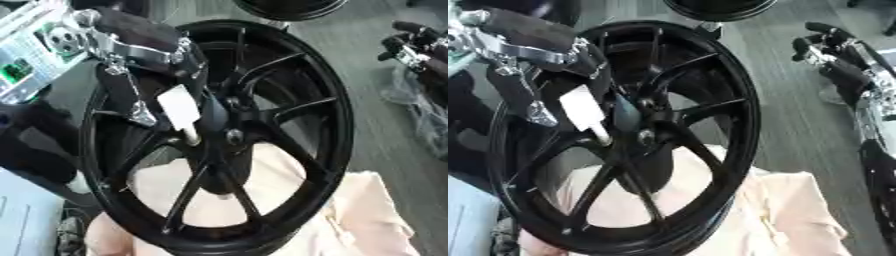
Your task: Pull the pin out of the wheel hub.
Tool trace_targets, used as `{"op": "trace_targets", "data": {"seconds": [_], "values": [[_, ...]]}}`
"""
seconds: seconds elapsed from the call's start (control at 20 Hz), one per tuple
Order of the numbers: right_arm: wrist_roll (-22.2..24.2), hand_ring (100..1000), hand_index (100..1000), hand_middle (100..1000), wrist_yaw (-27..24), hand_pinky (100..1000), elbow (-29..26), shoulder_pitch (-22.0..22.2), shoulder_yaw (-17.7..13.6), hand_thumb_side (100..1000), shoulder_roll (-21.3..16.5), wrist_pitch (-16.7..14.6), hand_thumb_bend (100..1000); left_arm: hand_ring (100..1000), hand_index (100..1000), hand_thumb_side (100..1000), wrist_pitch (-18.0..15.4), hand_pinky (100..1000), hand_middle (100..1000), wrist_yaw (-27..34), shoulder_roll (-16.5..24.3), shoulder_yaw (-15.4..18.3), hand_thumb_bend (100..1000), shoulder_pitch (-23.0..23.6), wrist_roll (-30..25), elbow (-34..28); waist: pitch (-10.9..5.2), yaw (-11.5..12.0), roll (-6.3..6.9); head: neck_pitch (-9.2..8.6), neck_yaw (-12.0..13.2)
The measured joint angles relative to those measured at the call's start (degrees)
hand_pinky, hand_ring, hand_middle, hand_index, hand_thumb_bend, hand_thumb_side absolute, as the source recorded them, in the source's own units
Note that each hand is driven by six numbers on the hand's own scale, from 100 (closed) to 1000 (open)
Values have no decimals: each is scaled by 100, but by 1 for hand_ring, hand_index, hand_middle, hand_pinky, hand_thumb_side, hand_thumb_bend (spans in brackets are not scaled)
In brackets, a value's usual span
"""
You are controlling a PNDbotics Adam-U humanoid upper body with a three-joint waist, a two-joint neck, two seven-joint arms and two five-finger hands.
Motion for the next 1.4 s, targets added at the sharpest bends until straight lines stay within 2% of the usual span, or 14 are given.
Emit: {"op": "trace_targets", "data": {"seconds": [0.65,1.15,1.4], "values": [[-5,638,870,672,-3,952,0,0,1,363,0,12,381,741,354,100,-34,768,564,-131,0,55,327,0,34,-27,0,25,10,0,5],[-5,639,870,674,-7,953,0,0,2,367,-1,23,376,725,334,100,78,757,539,16,9,395,404,-54,-78,-302,0,19,15,0,22],[-5,639,870,674,-8,953,0,0,2,368,-1,23,375,723,333,100,180,757,534,176,103,724,465,-111,-180,-489,0,19,15,0,23]]}}
